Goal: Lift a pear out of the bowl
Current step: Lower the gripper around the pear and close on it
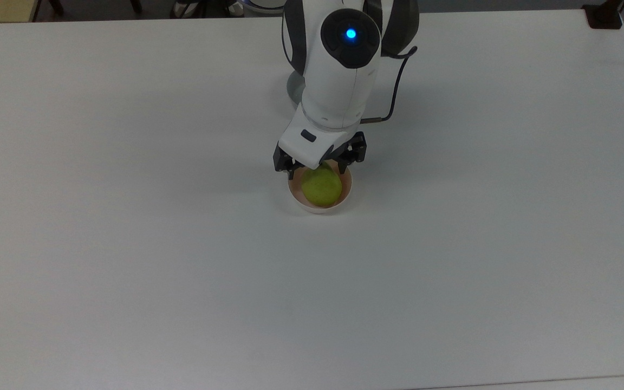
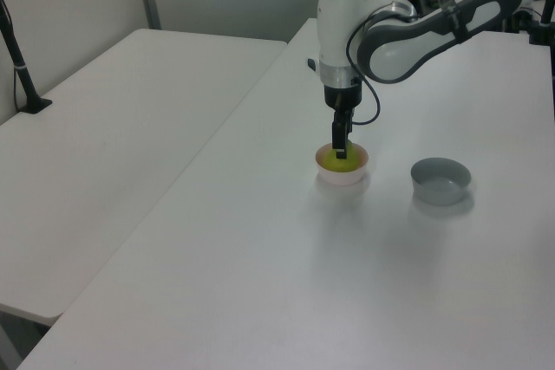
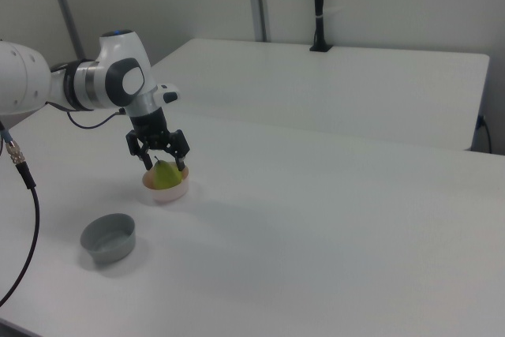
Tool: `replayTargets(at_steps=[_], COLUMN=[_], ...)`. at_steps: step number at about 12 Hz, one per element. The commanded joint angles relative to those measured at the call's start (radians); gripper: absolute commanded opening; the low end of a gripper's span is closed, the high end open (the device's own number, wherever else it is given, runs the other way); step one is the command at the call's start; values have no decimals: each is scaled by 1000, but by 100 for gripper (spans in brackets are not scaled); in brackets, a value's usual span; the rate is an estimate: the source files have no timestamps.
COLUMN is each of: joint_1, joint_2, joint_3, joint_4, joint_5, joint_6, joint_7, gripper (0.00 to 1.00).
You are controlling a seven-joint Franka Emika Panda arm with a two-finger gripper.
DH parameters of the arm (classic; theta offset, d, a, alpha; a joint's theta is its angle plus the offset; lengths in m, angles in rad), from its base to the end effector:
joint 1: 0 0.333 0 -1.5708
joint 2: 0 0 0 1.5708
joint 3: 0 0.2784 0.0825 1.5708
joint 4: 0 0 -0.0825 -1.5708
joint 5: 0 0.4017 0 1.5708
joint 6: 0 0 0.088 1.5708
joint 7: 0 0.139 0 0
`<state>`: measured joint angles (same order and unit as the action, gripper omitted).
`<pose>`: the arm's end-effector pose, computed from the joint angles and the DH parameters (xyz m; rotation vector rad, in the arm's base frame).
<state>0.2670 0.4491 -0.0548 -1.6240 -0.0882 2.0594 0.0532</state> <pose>0.6592 0.1373 0.2876 3.0232 0.3128 0.0003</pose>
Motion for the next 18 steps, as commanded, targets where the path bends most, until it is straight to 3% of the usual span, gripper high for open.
replayTargets(at_steps=[1, 7, 10, 18], joint_1=[14, 17, 32, 31], joint_2=[20, 20, 19, -61], joint_3=[-10, -10, -10, -10], joint_4=[-8, -22, -25, -17], joint_5=[-15, -16, -16, -15], joint_6=[44, 48, 45, -42], joint_7=[19, 17, 17, 7], gripper=[100, 64, 33, 31])
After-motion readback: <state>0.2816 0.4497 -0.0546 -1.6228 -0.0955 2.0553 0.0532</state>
